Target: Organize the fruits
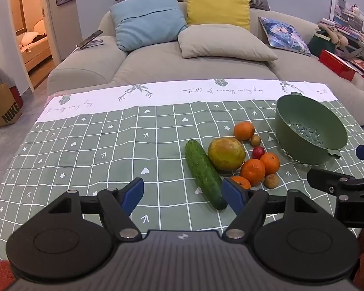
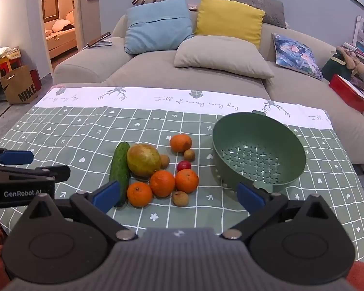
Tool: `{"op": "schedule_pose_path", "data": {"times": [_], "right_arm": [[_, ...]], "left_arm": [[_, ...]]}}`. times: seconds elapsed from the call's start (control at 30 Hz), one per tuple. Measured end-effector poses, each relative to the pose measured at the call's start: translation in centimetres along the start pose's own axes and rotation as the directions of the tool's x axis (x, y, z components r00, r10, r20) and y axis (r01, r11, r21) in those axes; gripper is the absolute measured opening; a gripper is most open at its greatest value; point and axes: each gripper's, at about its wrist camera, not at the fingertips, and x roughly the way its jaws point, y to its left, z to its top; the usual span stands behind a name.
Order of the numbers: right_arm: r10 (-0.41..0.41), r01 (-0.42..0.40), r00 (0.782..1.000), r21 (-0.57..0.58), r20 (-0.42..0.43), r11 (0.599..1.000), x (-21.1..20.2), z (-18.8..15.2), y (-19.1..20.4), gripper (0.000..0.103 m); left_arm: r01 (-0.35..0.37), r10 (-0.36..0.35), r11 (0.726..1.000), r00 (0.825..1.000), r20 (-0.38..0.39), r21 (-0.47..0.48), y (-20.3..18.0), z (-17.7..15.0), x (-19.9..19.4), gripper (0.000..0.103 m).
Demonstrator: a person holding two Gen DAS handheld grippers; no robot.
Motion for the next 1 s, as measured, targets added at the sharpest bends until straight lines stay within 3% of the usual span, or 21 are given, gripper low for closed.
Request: {"op": "schedule_pose_path", "data": {"times": [1.0], "right_arm": [[0.002, -0.002, 1.000, 0.005, 0.000, 1.000, -0.01, -0.29, -0.29, 0.098]], "left_arm": [[0.004, -0.004, 1.000, 1.000, -0.001, -0.005, 0.00, 0.00, -0.09, 0.080]]}}
